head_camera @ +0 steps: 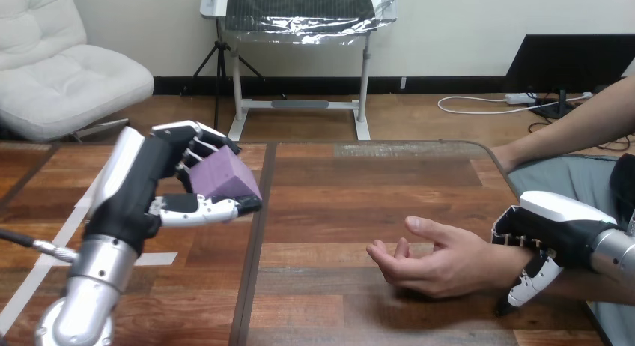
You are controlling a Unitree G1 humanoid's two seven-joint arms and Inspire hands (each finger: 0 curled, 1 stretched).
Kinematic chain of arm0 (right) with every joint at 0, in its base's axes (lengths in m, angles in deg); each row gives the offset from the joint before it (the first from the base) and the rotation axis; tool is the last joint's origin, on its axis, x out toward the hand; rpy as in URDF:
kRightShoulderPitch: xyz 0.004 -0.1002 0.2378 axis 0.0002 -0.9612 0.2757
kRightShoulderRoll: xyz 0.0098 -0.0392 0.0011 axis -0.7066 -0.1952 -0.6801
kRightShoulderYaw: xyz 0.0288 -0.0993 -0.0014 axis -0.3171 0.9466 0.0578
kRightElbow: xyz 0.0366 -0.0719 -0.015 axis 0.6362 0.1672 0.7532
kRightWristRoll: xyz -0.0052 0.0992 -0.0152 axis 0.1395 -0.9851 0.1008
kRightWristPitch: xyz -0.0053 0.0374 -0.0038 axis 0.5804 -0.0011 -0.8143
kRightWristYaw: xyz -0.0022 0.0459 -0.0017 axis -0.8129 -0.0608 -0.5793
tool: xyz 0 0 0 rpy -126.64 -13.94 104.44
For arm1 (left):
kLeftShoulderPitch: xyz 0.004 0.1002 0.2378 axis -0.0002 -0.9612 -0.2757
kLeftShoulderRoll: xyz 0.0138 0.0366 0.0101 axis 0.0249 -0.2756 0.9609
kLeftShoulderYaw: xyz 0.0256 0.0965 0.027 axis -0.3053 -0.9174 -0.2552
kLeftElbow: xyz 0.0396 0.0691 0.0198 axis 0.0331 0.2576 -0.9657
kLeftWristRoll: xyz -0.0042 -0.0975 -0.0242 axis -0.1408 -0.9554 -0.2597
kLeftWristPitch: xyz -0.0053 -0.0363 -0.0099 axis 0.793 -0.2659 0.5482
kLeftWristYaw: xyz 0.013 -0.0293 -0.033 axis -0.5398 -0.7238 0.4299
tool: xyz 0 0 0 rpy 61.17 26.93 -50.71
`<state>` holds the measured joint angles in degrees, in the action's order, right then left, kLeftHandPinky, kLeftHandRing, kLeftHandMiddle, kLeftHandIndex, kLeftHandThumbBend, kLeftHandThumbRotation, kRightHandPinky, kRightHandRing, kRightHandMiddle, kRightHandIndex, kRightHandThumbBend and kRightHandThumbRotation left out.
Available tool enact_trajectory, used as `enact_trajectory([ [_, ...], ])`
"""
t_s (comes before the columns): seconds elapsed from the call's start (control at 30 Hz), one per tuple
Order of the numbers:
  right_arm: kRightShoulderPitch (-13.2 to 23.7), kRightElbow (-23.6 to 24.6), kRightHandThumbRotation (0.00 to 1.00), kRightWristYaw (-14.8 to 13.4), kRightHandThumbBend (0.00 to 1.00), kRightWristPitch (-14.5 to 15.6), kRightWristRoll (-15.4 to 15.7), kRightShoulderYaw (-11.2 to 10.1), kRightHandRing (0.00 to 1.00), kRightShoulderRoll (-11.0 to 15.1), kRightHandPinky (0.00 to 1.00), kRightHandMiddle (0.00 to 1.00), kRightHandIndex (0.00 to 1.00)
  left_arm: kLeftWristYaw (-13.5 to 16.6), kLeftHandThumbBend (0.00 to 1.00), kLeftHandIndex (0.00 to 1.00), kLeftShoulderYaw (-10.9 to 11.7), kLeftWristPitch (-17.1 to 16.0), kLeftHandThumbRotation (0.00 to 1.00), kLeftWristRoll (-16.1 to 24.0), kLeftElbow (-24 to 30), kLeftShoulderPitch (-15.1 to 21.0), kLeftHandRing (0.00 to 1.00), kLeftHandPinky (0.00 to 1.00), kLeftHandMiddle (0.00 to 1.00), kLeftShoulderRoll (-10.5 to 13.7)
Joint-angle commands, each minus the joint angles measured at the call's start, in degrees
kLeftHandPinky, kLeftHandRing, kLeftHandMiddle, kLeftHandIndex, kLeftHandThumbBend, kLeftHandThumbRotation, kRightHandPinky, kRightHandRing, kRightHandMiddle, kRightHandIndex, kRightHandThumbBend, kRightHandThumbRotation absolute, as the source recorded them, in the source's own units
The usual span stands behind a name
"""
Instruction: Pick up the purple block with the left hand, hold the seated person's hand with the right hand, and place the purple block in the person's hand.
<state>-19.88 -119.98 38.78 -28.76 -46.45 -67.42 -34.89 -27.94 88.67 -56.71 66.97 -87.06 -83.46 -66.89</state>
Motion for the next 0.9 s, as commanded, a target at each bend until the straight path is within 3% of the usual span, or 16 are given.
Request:
enact_trajectory([
  [0.0,0.63,-2.71,0.01,0.19,0.85,1.01,-0.83,0.17,0.31,-2.70,0.23,0.41,0.46,0.42,0.60,0.45,-0.81,-2.04,0.00,-0.17,-3.83,6.38,0.38,0.31,0.43,-0.85],
  [0.27,1.59,-2.33,0.00,0.31,0.85,0.80,-1.99,-0.37,0.34,-3.04,0.26,0.43,0.46,0.38,0.61,0.46,-2.11,-3.40,0.00,0.01,-10.11,9.79,0.39,0.32,0.44,-1.50],
  [0.57,2.99,-2.51,0.00,0.58,0.85,0.47,-2.74,-0.12,0.30,-3.41,0.23,0.40,0.46,0.42,0.61,0.46,-3.22,-4.70,0.00,0.40,-16.27,13.38,0.39,0.33,0.44,-2.34],
  [0.87,3.68,-1.85,0.01,0.29,0.87,0.64,-3.05,0.06,0.35,-3.79,0.27,0.44,0.48,0.79,0.62,0.46,-4.16,-4.62,0.00,0.60,-20.64,16.21,0.40,0.33,0.45,-3.04],
])
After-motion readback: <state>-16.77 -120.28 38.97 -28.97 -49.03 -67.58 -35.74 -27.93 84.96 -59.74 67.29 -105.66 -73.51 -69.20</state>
